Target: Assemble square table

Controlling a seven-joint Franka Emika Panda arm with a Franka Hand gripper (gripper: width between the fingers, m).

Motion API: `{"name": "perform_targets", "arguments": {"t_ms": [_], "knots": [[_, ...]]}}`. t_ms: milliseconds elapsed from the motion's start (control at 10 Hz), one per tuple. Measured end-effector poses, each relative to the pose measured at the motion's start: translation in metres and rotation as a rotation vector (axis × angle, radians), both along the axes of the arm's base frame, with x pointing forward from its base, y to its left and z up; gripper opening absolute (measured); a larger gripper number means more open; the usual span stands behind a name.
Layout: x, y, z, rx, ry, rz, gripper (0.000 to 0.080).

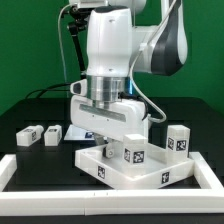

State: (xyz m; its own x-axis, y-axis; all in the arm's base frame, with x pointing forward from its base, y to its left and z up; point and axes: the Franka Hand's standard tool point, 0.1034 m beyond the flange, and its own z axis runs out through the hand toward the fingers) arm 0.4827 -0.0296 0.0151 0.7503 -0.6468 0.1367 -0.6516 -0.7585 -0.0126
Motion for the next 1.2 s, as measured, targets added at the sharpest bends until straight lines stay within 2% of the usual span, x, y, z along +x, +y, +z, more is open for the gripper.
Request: {"name": "perform_targets", "arguments": {"t_ms": [100, 400, 700, 1000, 1200], "knots": [[0.004, -0.006, 0.001, -0.038, -0.011, 0.138, 0.0064], [0.003, -0.006, -0.001, -0.065, 0.015, 0.328, 0.0063], [0.023, -0.003, 0.004, -0.161, 0.025, 0.778, 0.0064], [0.027, -0.006, 0.006, -0.193, 0.038, 0.947, 0.0064], [0.055, -0.001, 0.009, -0.273, 0.036, 1.246, 0.0067]]}}
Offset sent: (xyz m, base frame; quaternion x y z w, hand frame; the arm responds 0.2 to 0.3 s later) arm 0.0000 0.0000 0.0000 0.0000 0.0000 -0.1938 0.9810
